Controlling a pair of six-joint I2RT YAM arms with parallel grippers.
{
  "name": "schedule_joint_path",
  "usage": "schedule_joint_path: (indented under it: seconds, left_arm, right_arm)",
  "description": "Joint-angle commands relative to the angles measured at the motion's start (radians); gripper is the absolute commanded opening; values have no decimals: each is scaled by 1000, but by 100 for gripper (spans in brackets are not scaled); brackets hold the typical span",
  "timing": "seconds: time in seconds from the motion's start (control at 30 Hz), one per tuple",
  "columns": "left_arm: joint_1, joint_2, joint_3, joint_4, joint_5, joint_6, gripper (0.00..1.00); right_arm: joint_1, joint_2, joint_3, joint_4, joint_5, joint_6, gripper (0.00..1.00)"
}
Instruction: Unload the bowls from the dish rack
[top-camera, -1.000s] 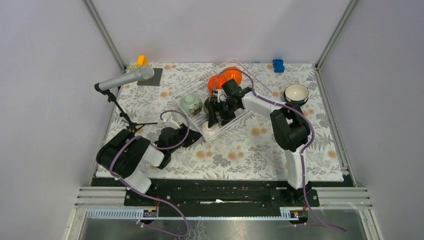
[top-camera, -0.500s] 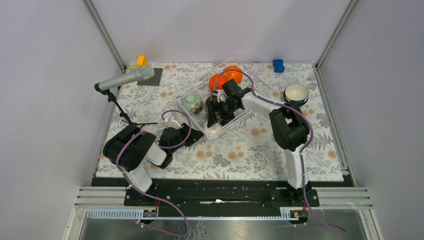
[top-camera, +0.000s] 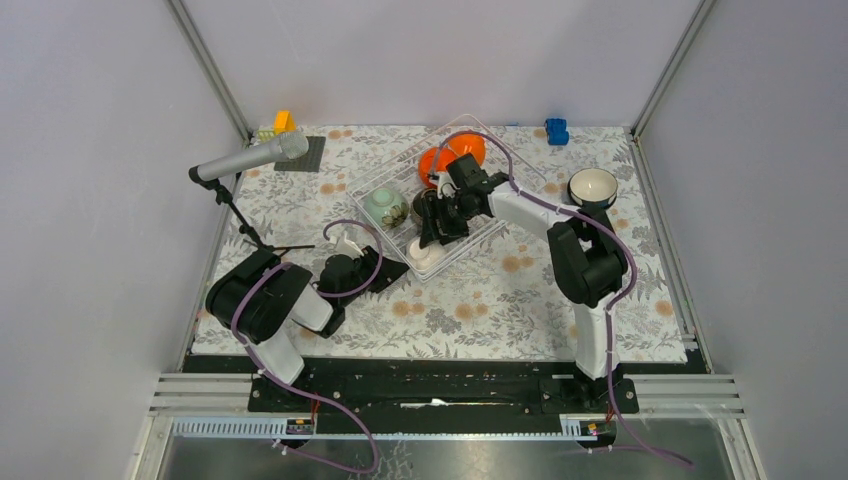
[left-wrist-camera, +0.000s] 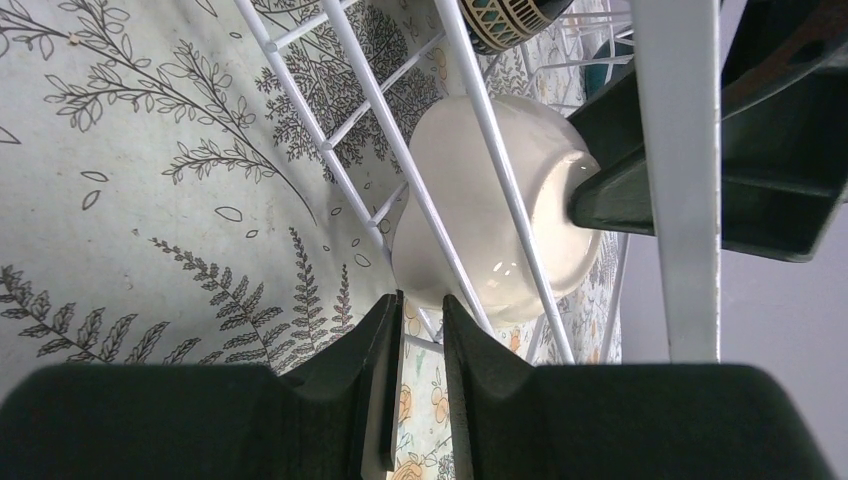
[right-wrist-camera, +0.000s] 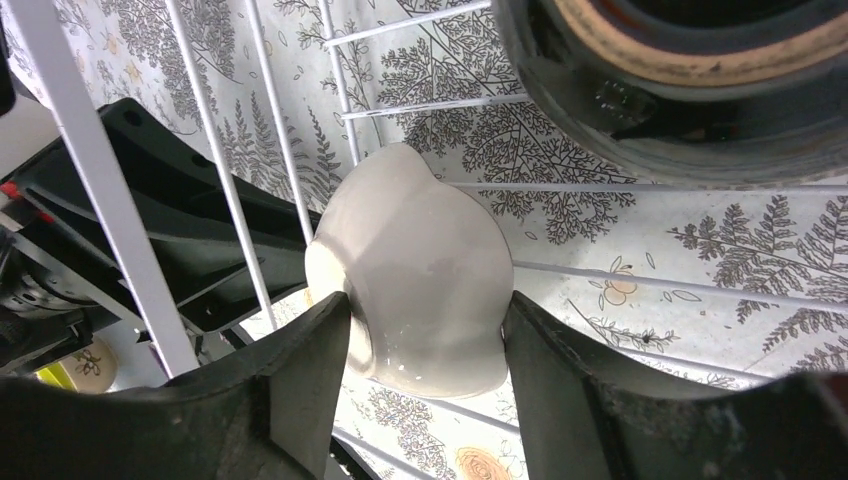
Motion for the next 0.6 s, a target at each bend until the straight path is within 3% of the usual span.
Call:
schedule_joint_path:
  seconds: [0.0,0.23,0.57]
  left_arm:
    - [-7,-32,38,68,12,10,26]
    - [-9,-57,40,34,6,26,27]
    - [-10,-77,32,14,-2,37,27]
  right_arm:
    - [30,-83,-4,-7,6,15,62]
    - [51,-101,1,-24,29,2,60]
    - [51,-115,-57,98,-136,65,63]
